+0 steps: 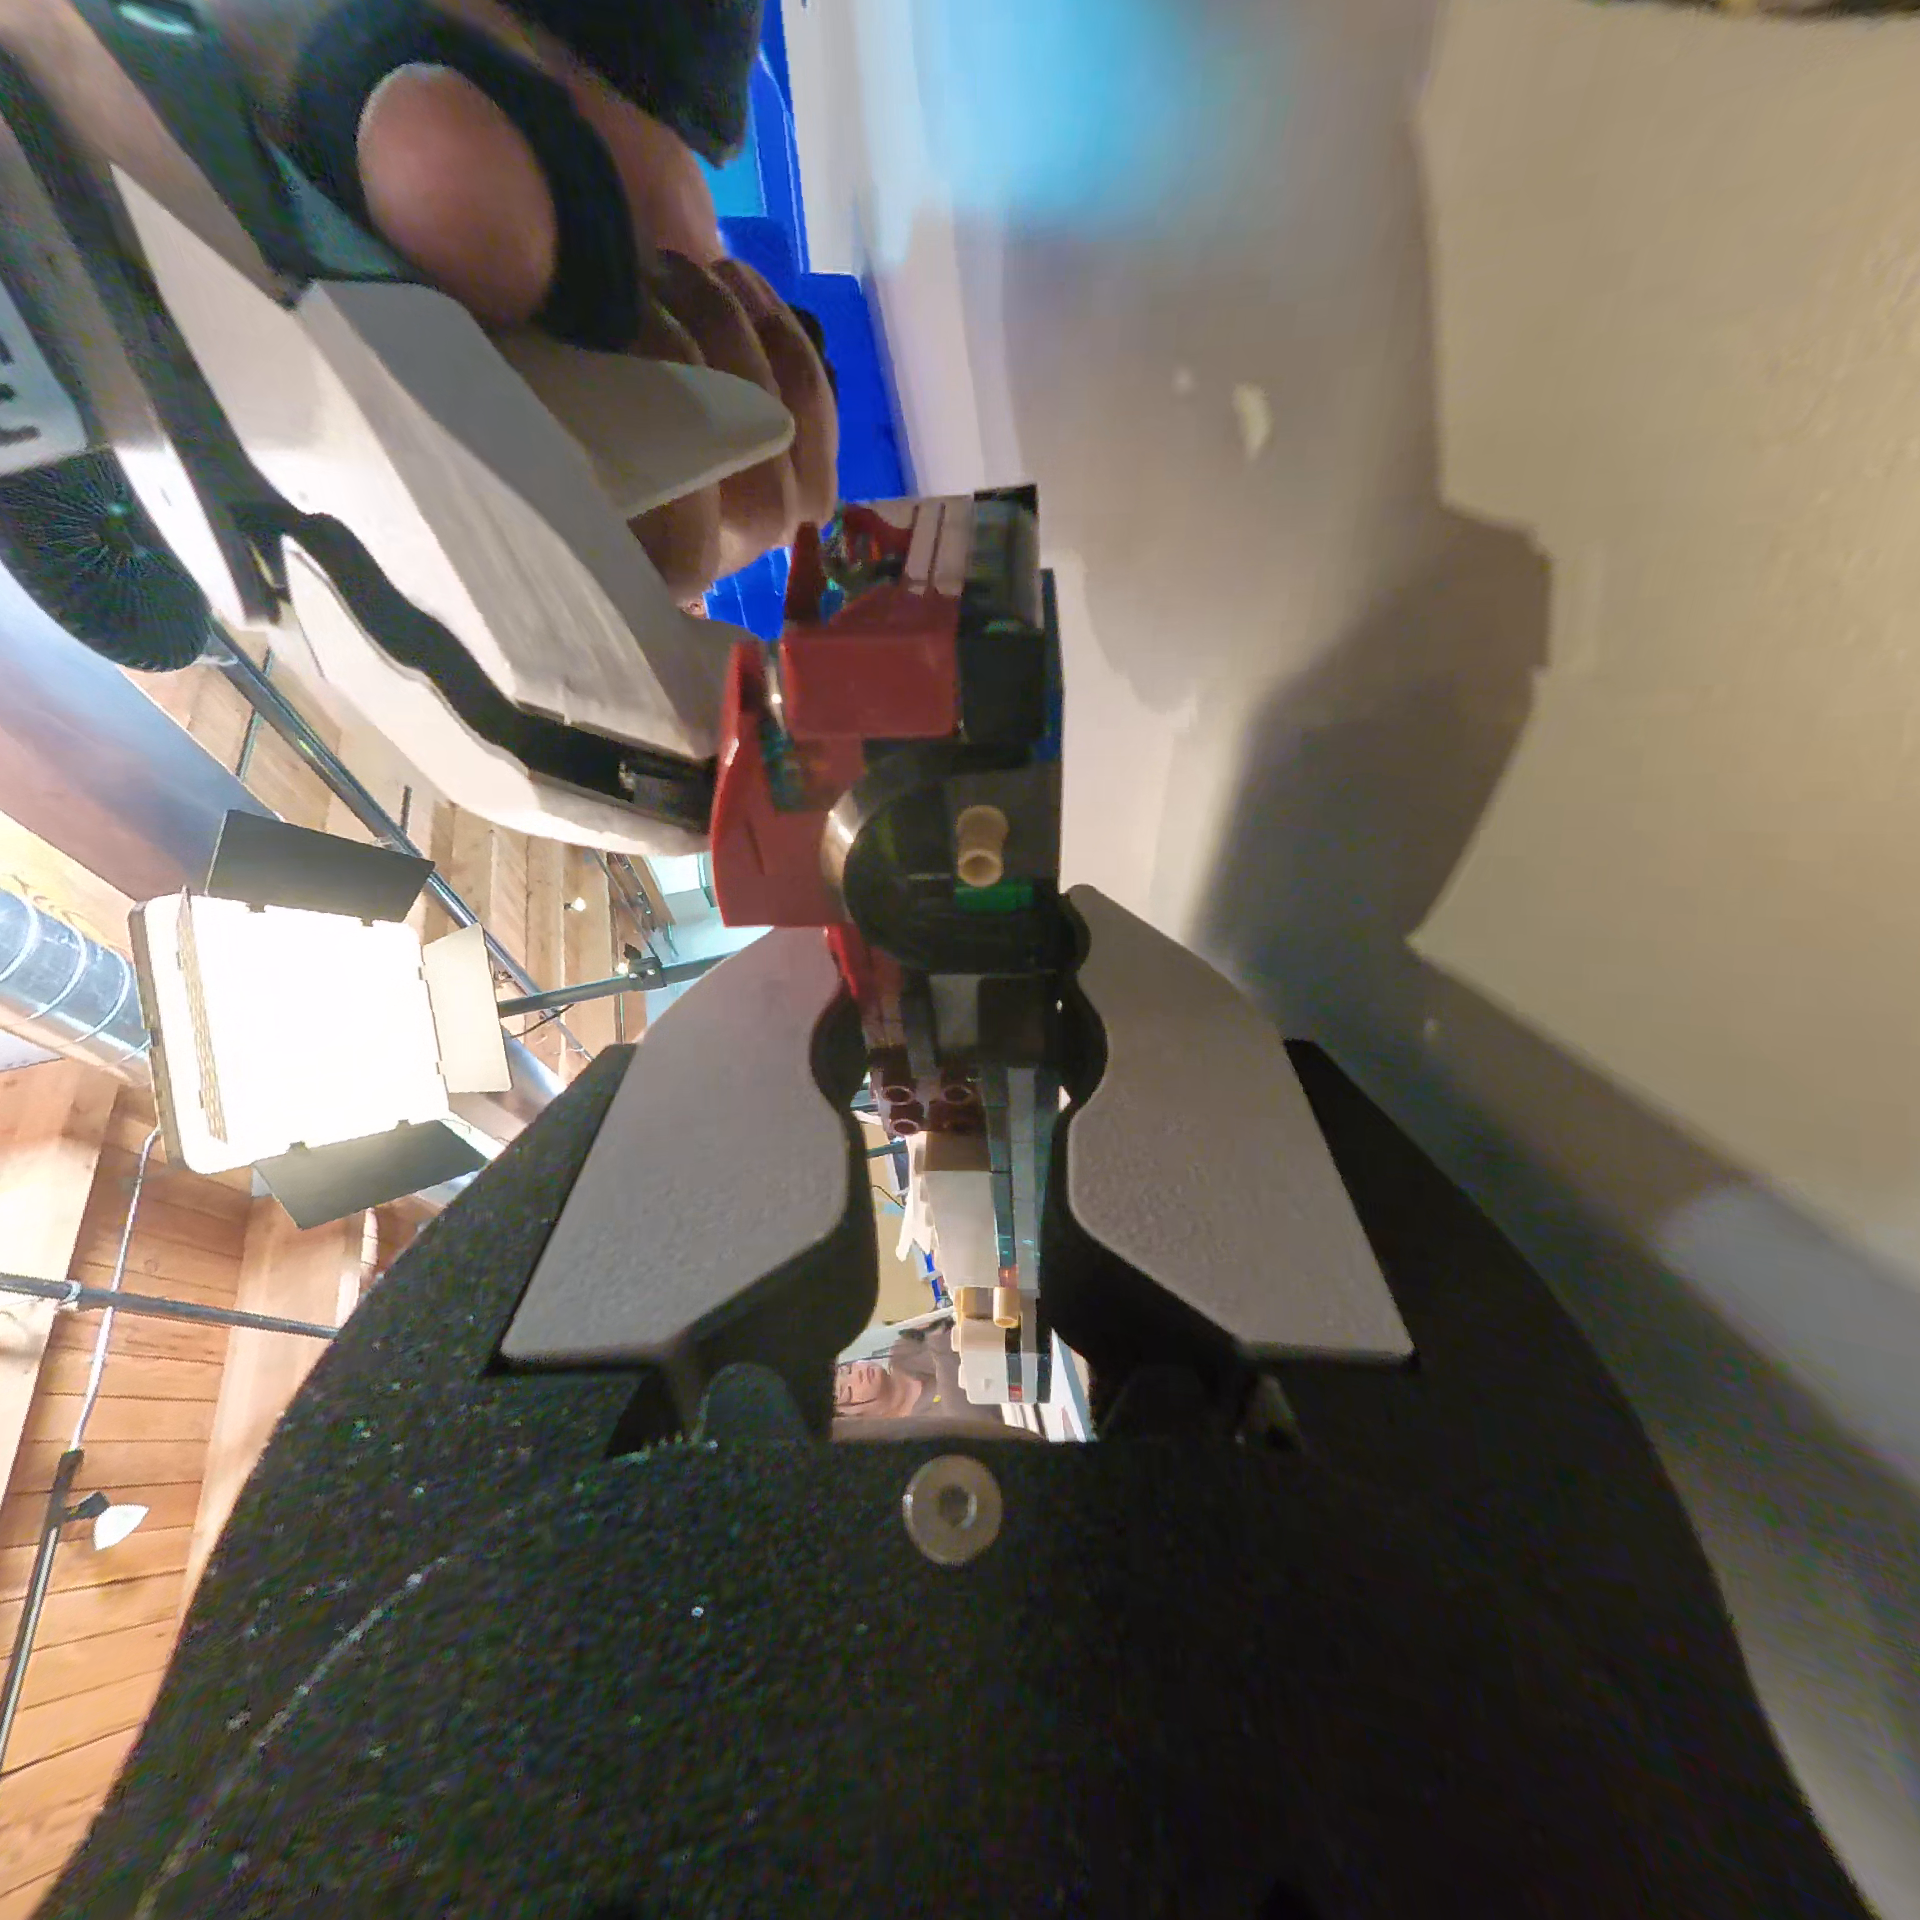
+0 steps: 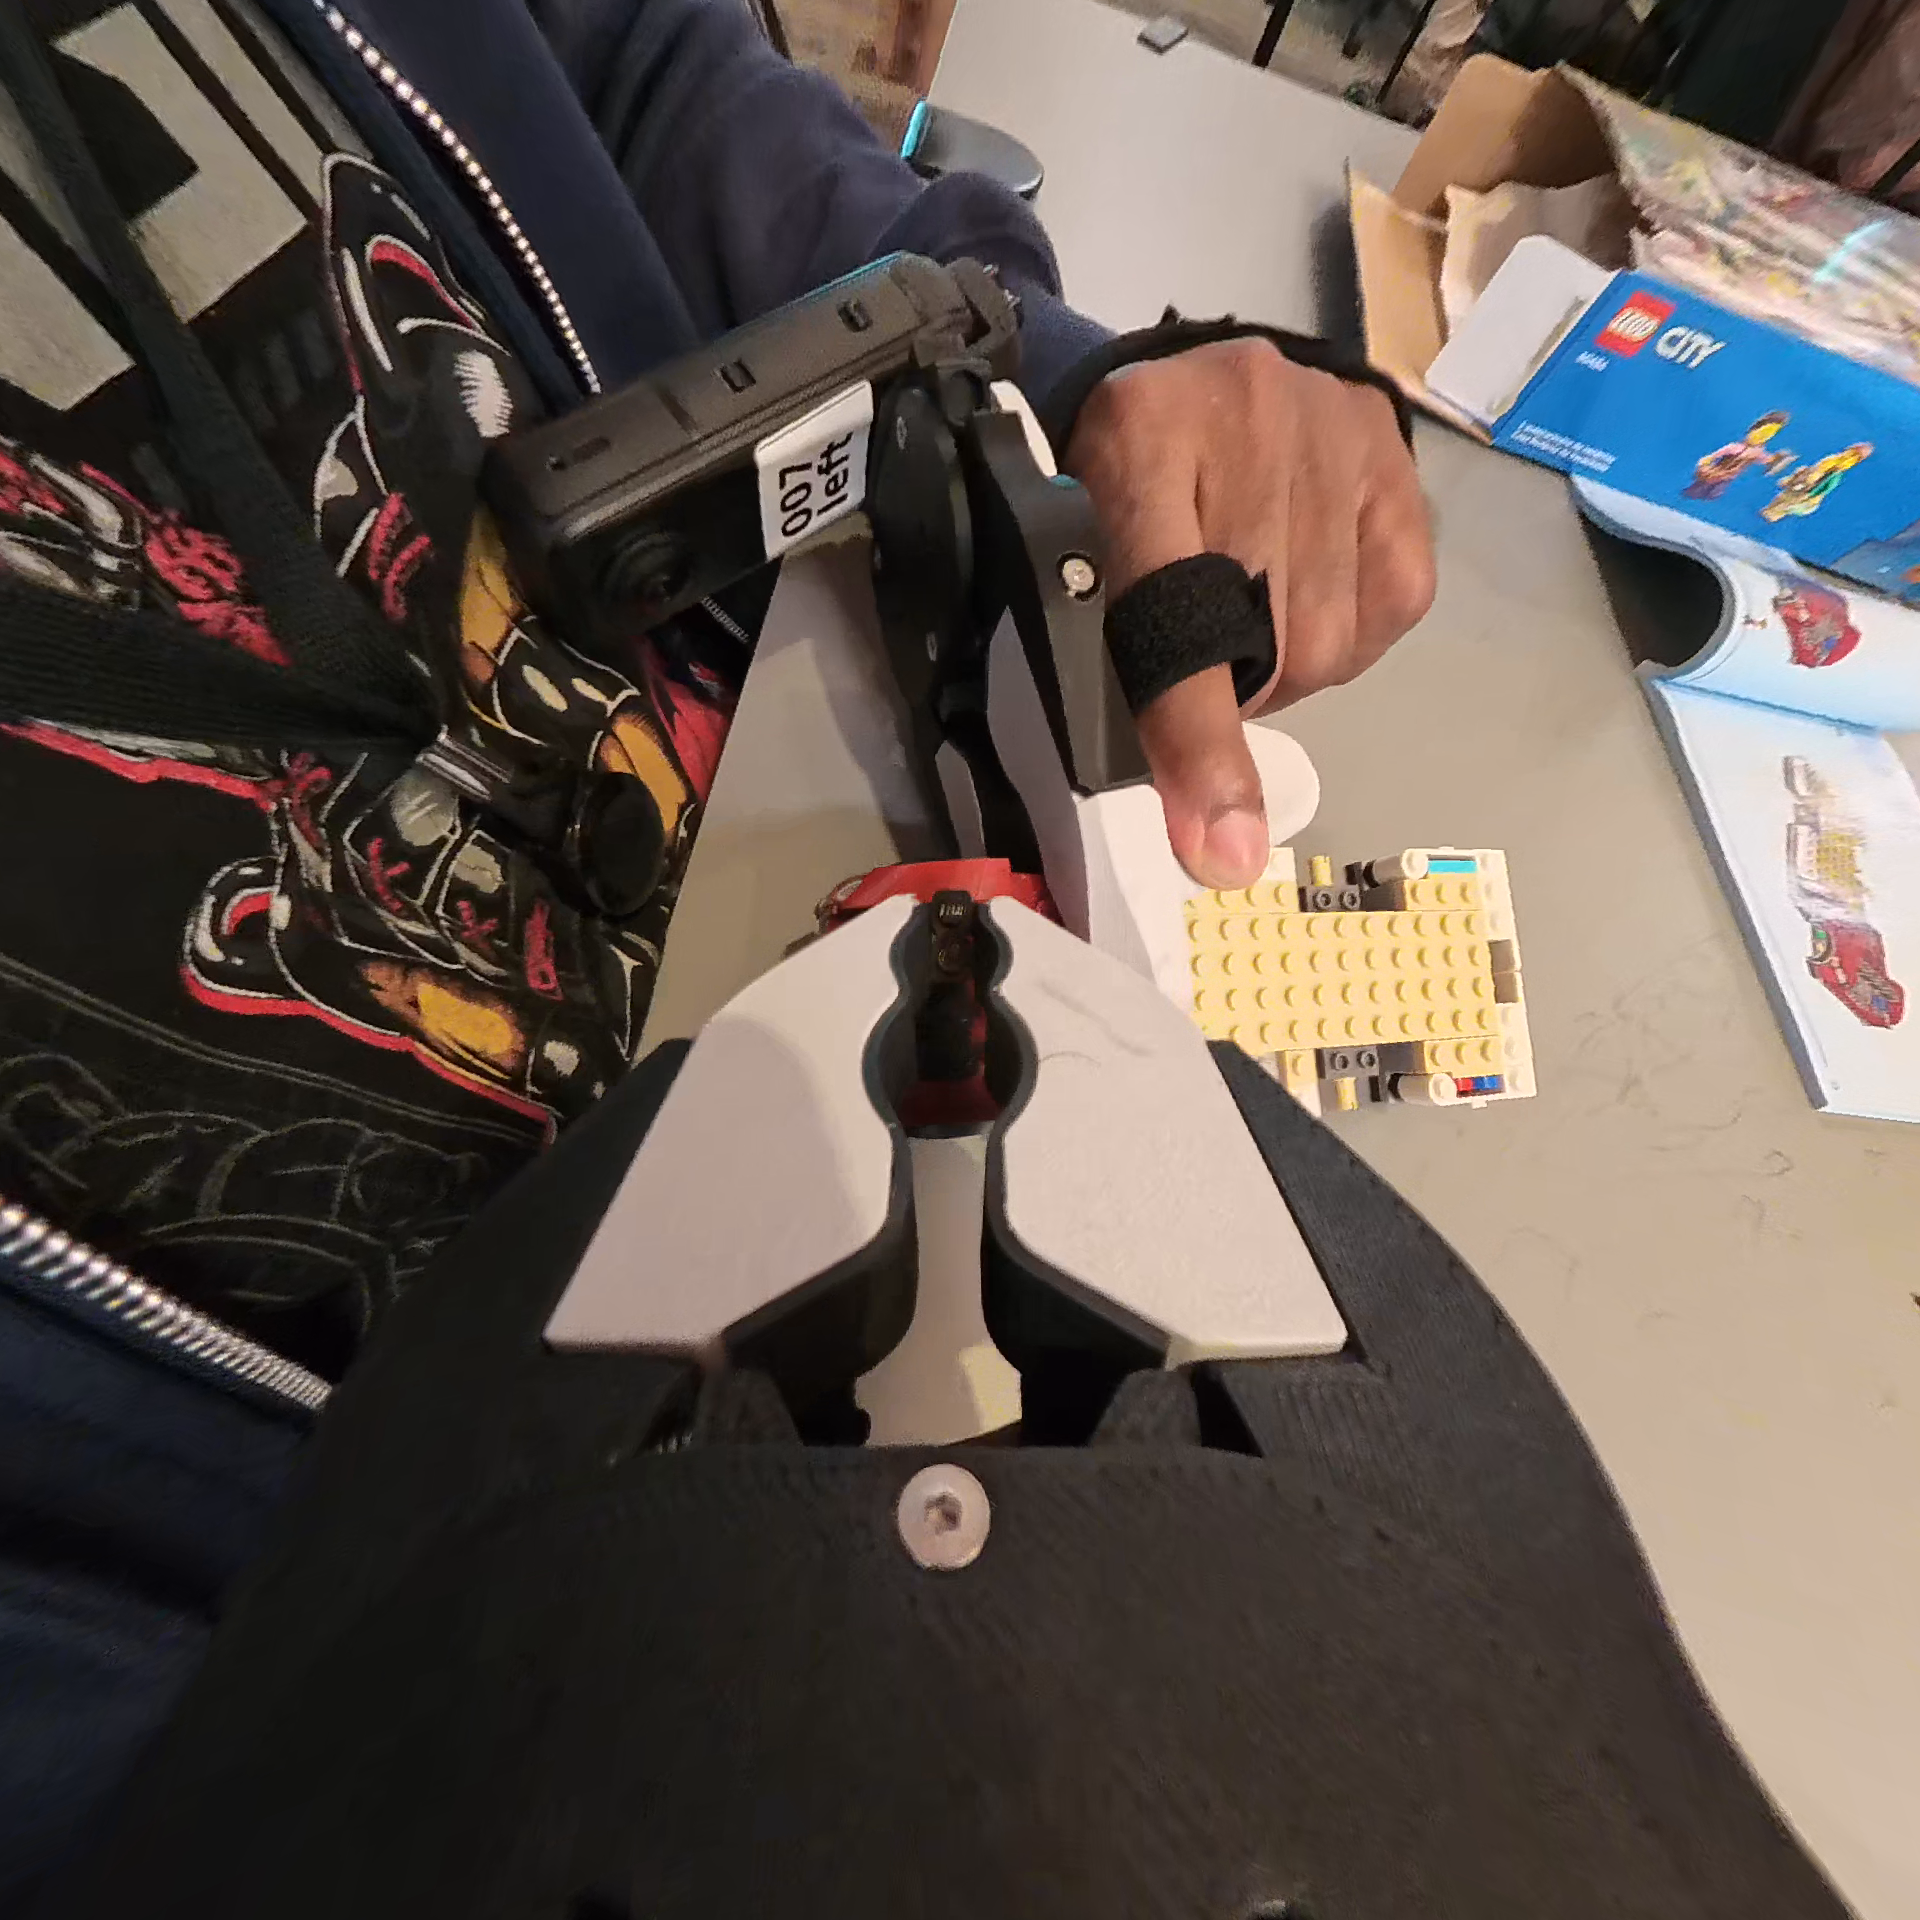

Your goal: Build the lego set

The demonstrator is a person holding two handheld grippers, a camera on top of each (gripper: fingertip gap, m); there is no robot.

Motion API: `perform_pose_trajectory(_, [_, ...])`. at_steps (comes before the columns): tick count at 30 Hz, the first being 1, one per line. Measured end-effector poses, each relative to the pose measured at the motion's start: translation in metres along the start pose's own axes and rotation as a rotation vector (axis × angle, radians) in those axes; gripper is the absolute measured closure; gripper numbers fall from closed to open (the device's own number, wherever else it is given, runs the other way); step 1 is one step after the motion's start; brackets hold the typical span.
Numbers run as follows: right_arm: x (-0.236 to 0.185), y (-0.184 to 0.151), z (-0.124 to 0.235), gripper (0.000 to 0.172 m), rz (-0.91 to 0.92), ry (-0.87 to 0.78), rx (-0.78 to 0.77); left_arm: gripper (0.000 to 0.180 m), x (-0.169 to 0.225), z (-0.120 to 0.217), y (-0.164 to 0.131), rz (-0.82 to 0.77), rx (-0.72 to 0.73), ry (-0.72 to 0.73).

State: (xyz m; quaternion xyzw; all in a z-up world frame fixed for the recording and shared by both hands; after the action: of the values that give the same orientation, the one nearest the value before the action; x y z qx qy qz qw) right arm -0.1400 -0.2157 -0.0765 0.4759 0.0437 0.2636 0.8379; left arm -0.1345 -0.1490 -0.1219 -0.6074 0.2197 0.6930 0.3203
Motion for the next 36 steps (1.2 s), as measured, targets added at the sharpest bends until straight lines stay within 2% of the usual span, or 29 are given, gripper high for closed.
perform_pose_trajectory(11, [-0.0021, -0.0003, -0.001, 0.164, -0.036, 0.093, -0.051, 0.147, 0.0011, 0.0, 0.0032, -0.009, 0.017, -0.009])
perform_pose_trajectory(20, [0.0018, -0.0019, -0.0026, 0.164, -0.035, 0.068, -0.073, 0.147, 0.002, -0.0006, 0.006, -0.01, 0.034, -0.012])
perform_pose_trajectory(36, [-0.0016, -0.0021, -0.0014, 0.164, -0.06, 0.081, -0.008, 0.147, 0.0024, -0.0008, 0.0034, -0.001, 0.022, -0.014])
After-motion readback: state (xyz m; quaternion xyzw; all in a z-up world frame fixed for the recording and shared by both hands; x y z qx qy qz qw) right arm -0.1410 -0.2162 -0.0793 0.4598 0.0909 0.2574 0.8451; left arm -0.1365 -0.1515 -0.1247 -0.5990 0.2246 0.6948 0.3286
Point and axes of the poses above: each gripper's, where its closed fingertips meet, z back along the fingers, y out of its top, x = y × z across the jaws, the point moved 5 cm from there along z, back along the fingers, and after that the axes turned 4 degrees about y, right-handed, at the moved point
